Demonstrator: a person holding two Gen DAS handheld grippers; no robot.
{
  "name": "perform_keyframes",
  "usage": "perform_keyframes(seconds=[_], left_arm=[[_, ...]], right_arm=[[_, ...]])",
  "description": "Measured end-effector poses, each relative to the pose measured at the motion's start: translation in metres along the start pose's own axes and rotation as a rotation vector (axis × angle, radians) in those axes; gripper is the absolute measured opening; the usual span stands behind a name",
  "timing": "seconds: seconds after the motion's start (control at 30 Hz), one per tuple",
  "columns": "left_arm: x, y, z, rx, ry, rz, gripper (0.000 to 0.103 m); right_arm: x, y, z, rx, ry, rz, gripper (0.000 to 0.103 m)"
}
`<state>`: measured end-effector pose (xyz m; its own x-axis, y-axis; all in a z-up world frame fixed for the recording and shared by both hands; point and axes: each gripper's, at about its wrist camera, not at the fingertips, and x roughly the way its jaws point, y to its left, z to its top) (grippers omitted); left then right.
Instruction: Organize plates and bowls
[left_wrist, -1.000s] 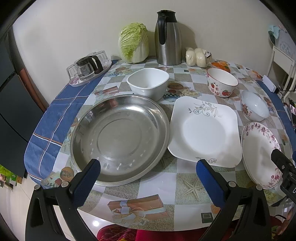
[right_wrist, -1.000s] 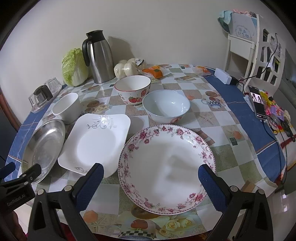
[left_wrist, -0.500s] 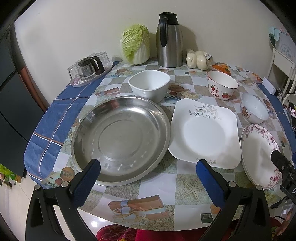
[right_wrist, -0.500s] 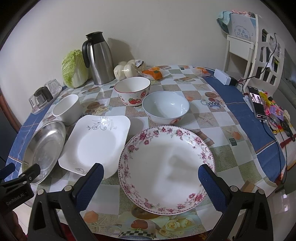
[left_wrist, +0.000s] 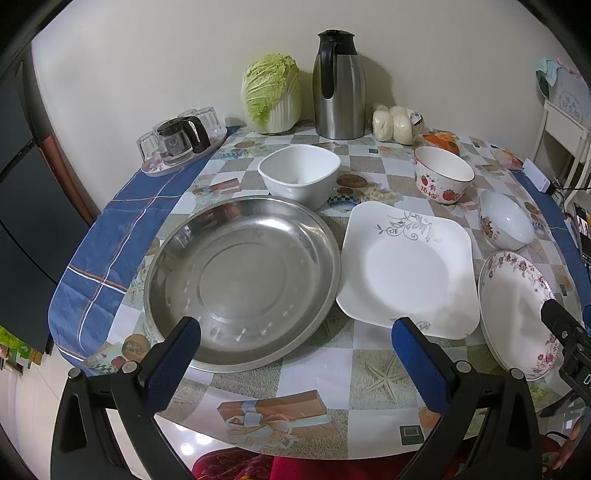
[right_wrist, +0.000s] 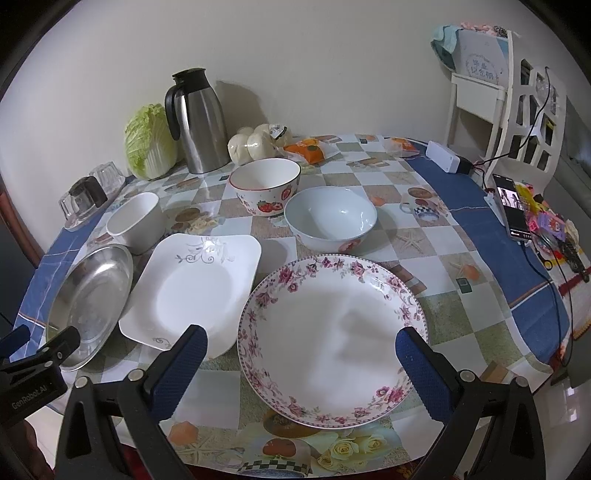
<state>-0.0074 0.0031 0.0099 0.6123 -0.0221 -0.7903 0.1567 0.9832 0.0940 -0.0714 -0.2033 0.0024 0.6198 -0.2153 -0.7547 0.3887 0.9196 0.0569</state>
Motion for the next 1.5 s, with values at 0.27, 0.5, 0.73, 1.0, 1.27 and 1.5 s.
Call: perform_keyframes(seconds=[0.27, 0.5, 0.73, 1.0, 1.27, 1.5], left_arm=[[-0.002, 0.000, 0.000, -0.002, -0.009, 0.000, 0.103], [-0.005, 0.000, 0.000, -0.001, -0.021, 0.003, 0.103], [-0.007, -0.001, -0.001, 0.004, -0.030, 0.008, 0.103], [-0.006, 0.001, 0.000, -0.004, -0.022, 0.009, 0.103], [0.010, 0.015, 0.008, -0.080, 0.028, -0.006, 0.103], [0.026, 0.020, 0.037, -0.146, 0.064, -0.034, 0.103]], right_arm=[[-0.002, -0.002, 0.000, 0.007, -0.006, 0.003, 0.103], [-0.004, -0.001, -0.001, 0.004, -0.014, 0.002, 0.103], [-0.007, 0.000, -0.001, 0.001, -0.024, 0.004, 0.103], [-0.004, 0.003, -0.001, -0.017, -0.015, -0.006, 0.103], [0.002, 0.002, 0.002, 0.007, -0.004, 0.013, 0.103], [0.018, 0.006, 0.021, 0.034, 0.009, 0.043, 0.103]])
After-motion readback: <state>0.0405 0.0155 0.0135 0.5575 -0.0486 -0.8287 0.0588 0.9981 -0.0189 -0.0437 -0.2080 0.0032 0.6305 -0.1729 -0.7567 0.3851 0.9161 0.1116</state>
